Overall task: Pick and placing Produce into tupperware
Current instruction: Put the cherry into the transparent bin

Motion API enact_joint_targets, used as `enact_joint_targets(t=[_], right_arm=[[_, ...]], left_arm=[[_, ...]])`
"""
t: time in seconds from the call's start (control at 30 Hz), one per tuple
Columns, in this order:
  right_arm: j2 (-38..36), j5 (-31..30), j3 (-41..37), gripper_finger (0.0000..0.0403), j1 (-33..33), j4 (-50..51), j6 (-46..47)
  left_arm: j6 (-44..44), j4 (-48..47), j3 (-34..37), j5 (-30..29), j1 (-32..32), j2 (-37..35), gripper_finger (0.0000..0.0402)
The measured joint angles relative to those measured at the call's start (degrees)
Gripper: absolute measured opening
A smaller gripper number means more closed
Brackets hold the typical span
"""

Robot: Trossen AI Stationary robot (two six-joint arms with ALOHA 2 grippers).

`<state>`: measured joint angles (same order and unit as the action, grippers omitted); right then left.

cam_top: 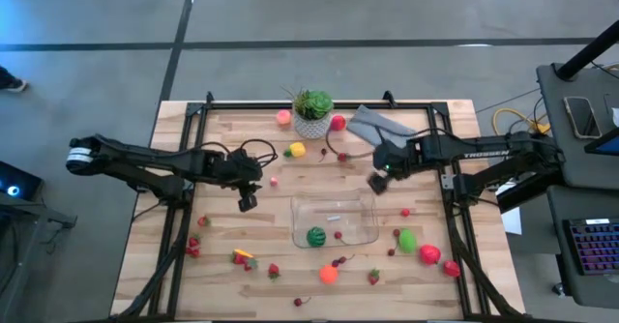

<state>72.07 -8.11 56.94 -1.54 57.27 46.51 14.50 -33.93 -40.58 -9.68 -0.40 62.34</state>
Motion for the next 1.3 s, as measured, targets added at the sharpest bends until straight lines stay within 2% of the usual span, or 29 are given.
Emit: enact_joint_targets(t=[0.13, 0.23, 0.37, 0.47, 0.6, 0.87, 1.0, 1.17, 1.3], right_arm=[[0.0, 1.0, -0.3, 0.0368, 4.7, 12.4, 5.5], [0.0, 1.0, -2.3, 0.0368, 7.5, 18.2, 17.4], [-0.7, 5.4, -8.4, 0.0368, 8.3, 18.2, 28.9], [-1.8, 9.9, -13.1, 0.0368, 8.7, 9.9, 27.4], [-1.7, 11.3, -17.0, 0.0368, 9.8, 1.7, 22.0], [-0.3, 13.8, -19.8, 0.0365, 11.0, 2.0, 14.2], [0.6, 16.0, -20.4, 0.0339, 10.9, 0.4, 10.7], [1.6, 16.2, -20.4, 0.0309, 10.9, -4.8, 10.6], [3.9, 15.8, -21.1, 0.0302, 10.9, -5.0, 11.1]], left_arm=[[0.1, 0.9, -0.1, 0.0, 0.0, -0.3, 0.0093], [0.1, 0.9, -0.1, -0.1, 0.0, 0.0, 0.0093], [0.1, 1.3, -0.1, -0.2, 0.0, 0.5, 0.0093], [-0.3, 2.4, 0.0, -0.3, 0.0, 1.0, 0.0093], [-0.4, 3.4, 0.0, -0.3, 0.0, 1.9, 0.0093], [-0.4, 3.4, 0.0, -0.2, 0.0, 3.7, 0.0093], [-0.4, 3.4, 0.0, -0.2, 0.0, 4.1, 0.0093], [-0.4, 3.5, 0.0, -0.2, 0.0, 4.1, 0.0093], [-0.3, 3.4, 0.0, -0.2, 0.0, 4.1, 0.0093]])
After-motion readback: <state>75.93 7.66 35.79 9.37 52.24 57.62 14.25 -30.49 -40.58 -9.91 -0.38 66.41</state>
